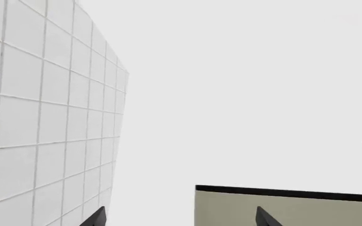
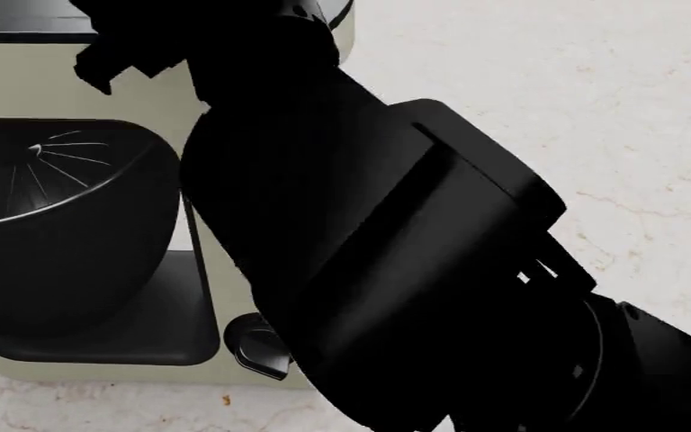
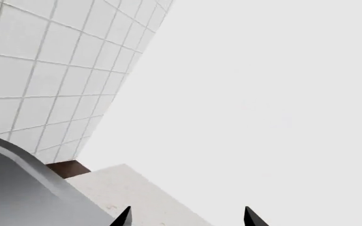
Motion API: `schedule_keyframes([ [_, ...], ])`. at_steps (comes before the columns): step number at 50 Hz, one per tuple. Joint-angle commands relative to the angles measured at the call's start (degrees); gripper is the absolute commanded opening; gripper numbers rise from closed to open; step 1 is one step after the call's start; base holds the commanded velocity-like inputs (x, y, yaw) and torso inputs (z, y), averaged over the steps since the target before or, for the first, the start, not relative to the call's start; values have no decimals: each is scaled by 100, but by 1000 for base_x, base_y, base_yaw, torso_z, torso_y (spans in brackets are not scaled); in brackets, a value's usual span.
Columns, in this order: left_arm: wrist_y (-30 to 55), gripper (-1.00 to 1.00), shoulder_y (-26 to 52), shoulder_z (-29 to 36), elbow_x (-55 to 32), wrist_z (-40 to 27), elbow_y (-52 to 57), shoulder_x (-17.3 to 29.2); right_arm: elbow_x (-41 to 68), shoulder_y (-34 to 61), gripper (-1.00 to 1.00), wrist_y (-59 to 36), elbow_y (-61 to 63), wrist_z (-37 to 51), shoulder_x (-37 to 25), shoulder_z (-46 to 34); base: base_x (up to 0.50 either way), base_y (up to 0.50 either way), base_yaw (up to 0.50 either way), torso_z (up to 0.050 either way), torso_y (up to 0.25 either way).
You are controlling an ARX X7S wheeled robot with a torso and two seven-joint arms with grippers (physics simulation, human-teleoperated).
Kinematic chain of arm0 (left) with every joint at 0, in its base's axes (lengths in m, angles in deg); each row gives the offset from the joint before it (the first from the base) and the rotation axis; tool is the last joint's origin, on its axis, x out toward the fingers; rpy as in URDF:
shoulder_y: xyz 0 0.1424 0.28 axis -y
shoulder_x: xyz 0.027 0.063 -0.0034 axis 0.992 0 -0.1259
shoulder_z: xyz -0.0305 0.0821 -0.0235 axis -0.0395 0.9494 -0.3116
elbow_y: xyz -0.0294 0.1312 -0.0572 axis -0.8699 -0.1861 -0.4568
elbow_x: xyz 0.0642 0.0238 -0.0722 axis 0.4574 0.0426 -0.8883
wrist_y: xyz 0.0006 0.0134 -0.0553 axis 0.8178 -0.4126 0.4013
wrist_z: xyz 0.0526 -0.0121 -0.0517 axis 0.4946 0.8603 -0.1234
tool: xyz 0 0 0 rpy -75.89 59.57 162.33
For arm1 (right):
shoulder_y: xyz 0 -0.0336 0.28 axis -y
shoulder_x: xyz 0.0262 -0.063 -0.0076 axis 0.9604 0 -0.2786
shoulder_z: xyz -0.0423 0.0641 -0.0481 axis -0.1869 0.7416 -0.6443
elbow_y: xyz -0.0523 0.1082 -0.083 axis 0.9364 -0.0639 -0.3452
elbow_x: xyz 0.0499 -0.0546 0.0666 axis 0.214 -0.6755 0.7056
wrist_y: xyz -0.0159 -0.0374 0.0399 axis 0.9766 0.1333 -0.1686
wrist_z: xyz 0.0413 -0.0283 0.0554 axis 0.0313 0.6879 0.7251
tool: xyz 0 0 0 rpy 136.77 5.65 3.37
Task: Close the stand mixer head.
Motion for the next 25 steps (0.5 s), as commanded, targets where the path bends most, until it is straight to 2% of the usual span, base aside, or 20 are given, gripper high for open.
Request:
schedule_keyframes([
  [1, -120, 100, -213, -256, -291, 480, 313, -45, 1217, -340, 100, -972, -2577, -1135, 889, -2282, 0, 3, 0, 0, 0],
  [8, -151, 100, -218, -205, -257, 488, 293, -23, 2437, -96, 100, -510, -2992, -765, 889, -3488, 3, 3, 4, 0, 0],
  [25, -101, 100, -181, -244, -354, 394, 309, 47, 2631, -36, 100, -323, -3070, -681, 820, -3716, 6, 5, 8, 0, 0],
])
